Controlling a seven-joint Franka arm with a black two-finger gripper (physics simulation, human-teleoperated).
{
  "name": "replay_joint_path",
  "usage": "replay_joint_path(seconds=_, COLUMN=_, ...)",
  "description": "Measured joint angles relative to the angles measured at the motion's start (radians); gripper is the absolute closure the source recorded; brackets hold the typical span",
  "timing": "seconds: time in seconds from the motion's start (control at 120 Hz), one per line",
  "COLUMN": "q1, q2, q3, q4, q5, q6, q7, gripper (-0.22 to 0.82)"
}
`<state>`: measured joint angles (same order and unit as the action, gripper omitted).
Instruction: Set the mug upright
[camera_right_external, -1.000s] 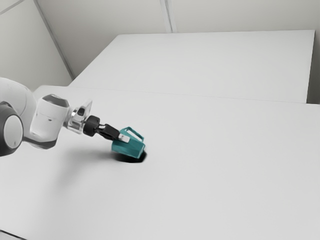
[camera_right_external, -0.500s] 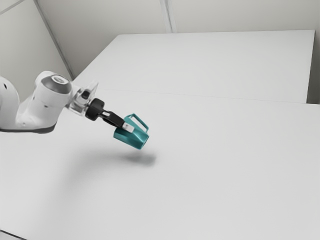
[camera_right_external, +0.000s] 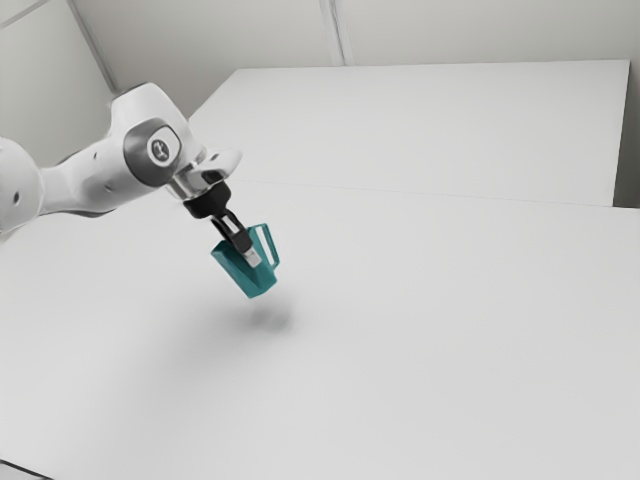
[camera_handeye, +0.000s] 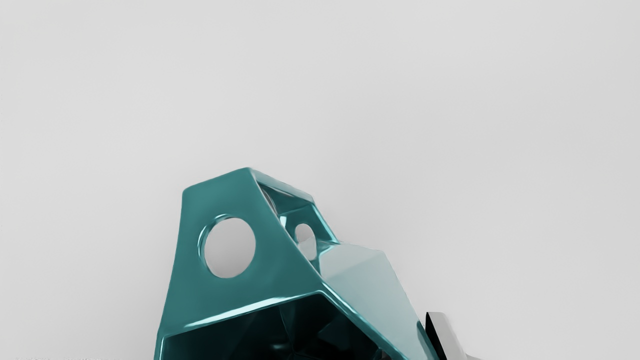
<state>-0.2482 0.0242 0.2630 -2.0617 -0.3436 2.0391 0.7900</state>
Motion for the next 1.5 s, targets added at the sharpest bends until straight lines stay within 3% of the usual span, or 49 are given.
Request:
replay_joint_path(seconds=0.517, q1=0.017, q2=0.066, q3=-0.034, q4=-0.003, q5=0.210, q6=0.177, q7=-0.202, gripper=0.79)
replay_joint_path(seconds=1.5, q1=0.013, q2=0.166, q3=-0.045, q4=0.000, q5=0.219, q6=0.252, q7=-0.359, gripper=0.79)
